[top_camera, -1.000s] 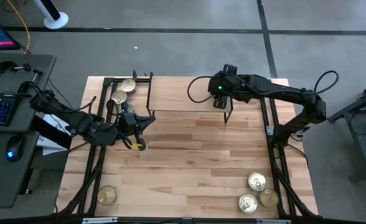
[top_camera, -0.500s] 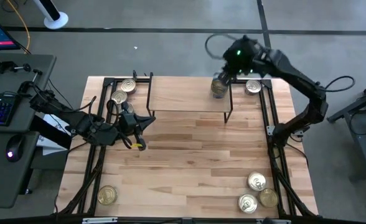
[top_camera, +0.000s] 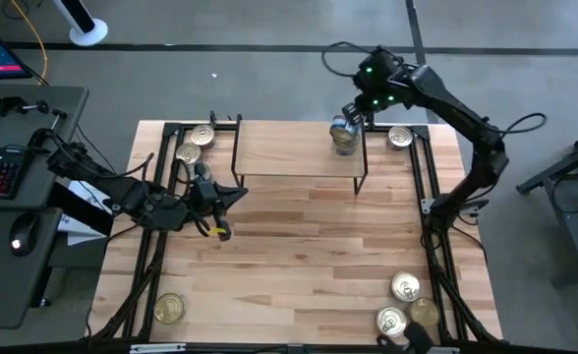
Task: Stack canned seafood by type on shelf
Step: Stack the blue tuna can on top of the blue tuna can on the shelf
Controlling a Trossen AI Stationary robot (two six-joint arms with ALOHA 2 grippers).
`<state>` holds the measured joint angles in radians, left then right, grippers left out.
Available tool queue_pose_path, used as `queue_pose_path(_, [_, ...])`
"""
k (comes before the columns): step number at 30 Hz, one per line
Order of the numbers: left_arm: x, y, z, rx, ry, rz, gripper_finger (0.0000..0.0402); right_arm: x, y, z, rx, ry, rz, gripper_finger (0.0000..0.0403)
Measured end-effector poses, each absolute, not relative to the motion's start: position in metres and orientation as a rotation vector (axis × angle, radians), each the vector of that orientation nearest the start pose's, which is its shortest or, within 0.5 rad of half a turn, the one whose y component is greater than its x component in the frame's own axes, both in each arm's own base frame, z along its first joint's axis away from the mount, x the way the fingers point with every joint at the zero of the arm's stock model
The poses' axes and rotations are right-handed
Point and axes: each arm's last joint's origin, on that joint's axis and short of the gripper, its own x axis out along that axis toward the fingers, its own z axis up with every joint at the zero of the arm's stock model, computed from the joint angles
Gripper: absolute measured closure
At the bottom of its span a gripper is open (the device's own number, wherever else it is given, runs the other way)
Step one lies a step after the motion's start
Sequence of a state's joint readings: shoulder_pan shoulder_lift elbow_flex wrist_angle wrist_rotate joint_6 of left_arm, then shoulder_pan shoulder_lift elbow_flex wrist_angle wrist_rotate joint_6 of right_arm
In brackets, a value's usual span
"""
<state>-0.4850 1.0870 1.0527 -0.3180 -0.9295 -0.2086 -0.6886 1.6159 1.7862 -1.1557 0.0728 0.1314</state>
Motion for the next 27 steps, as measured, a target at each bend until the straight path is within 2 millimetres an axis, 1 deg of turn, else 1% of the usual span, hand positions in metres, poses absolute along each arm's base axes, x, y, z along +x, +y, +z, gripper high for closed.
queue_pose_path(3, [0.209, -0.084, 0.359, 0.004, 0.217, 0.463, 0.0401, 0.253, -0.201, 0.381, 0.416, 0.94, -0.735, 0.0402])
queue_pose_path(7, [0.209, -0.084, 0.359, 0.001, 0.217, 0.463, 0.0401, 0.26, -0.194, 0.382, 0.39, 0.928, -0.708, 0.0403])
queue_pose_path(18, [0.209, -0.084, 0.359, 0.005, 0.221, 0.464, 0.0401, 0.27, -0.177, 0.382, 0.356, 0.939, -0.676, 0.0403])
queue_pose_path(22, [0.208, -0.084, 0.358, 0.017, 0.234, 0.465, 0.0401, 0.272, -0.175, 0.382, 0.338, 0.943, -0.685, 0.0403])
queue_pose_path(25, [0.208, -0.083, 0.357, 0.023, 0.241, 0.466, 0.0401, 0.27, -0.176, 0.39, 0.295, 0.929, -0.723, 0.0403])
queue_pose_path(27, [0.208, -0.083, 0.357, 0.023, 0.241, 0.466, 0.0401, 0.268, -0.175, 0.405, 0.234, 0.895, -0.732, 0.0403])
